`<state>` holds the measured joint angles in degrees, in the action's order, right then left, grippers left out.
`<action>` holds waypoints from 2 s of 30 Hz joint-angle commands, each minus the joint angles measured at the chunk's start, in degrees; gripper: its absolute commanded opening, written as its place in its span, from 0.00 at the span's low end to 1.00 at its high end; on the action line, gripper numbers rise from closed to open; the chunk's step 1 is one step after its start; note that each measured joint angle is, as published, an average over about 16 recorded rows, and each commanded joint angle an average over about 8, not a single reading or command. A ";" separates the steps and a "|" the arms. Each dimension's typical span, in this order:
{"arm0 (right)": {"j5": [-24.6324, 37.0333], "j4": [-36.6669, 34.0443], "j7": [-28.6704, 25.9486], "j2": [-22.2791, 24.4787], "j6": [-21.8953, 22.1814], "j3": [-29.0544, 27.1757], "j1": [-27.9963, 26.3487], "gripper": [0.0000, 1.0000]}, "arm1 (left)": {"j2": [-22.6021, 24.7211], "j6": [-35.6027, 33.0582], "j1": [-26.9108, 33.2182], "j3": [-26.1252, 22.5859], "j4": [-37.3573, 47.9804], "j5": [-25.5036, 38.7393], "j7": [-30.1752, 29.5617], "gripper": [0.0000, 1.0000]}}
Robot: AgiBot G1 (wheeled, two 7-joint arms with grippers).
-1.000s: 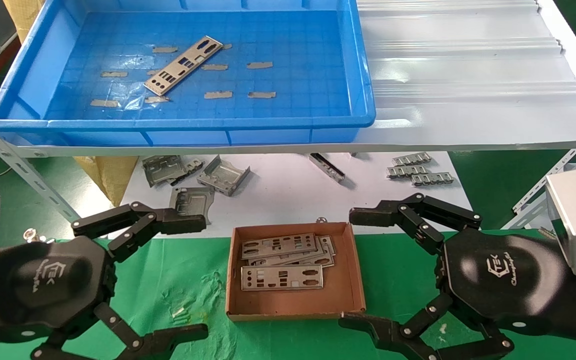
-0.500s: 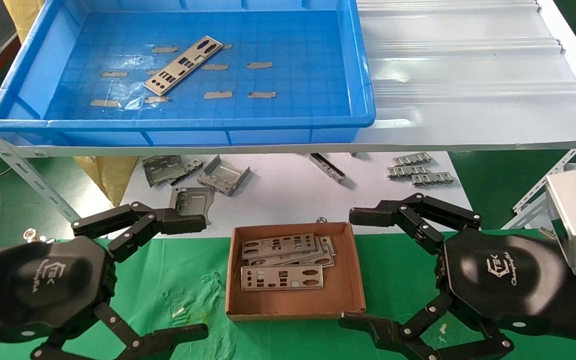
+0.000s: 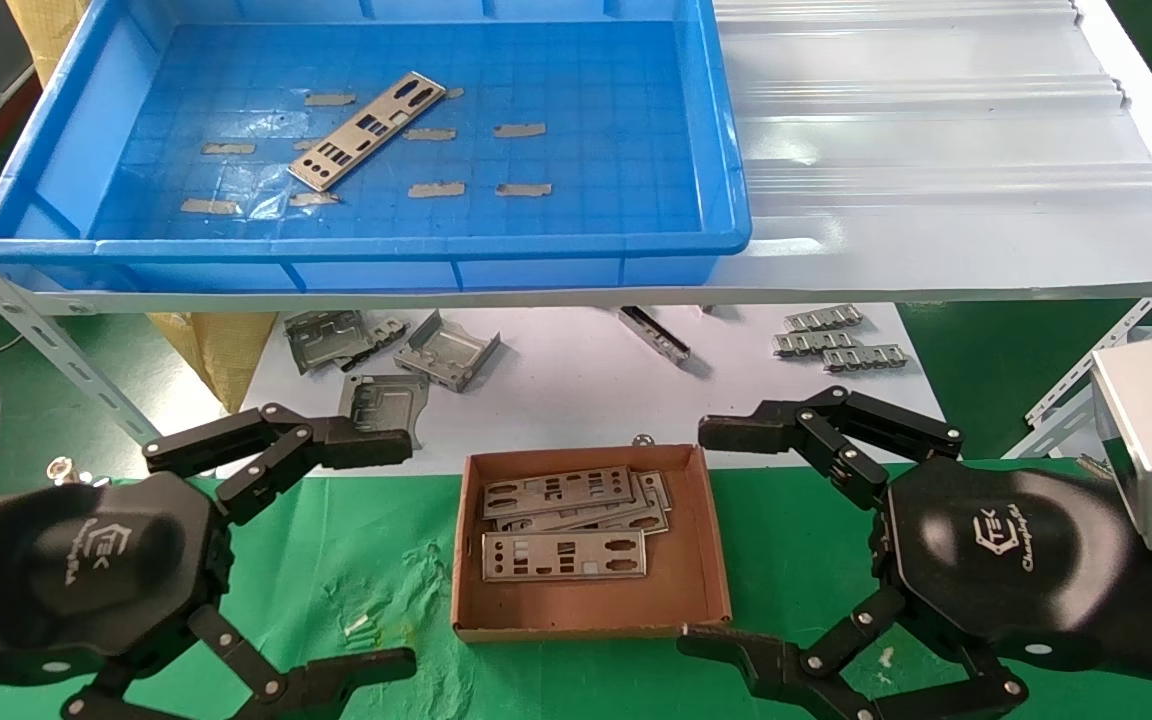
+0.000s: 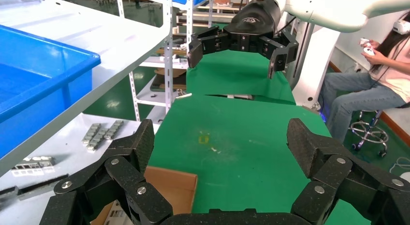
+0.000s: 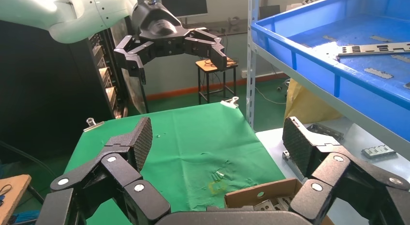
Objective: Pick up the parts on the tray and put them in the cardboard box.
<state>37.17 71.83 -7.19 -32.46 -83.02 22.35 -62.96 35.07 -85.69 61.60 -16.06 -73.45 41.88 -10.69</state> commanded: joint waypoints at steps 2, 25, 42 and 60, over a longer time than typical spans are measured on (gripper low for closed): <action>0.00 0.00 0.00 0.00 0.00 0.00 0.00 1.00 | 0.00 0.00 0.00 0.00 0.00 0.00 0.00 1.00; 0.00 0.00 0.00 0.00 0.00 0.00 0.00 1.00 | 0.00 0.00 0.00 0.00 0.00 0.00 0.00 1.00; 0.00 0.00 0.00 0.00 0.00 0.00 0.00 1.00 | 0.00 0.00 0.00 0.00 0.00 0.00 0.00 1.00; 0.00 0.00 0.00 0.00 0.00 0.00 0.00 1.00 | 0.00 0.00 0.00 0.00 0.00 0.00 0.00 1.00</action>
<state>37.17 71.83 -7.19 -32.46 -83.02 22.35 -62.96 35.07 -85.69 61.60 -16.06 -73.45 41.88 -10.69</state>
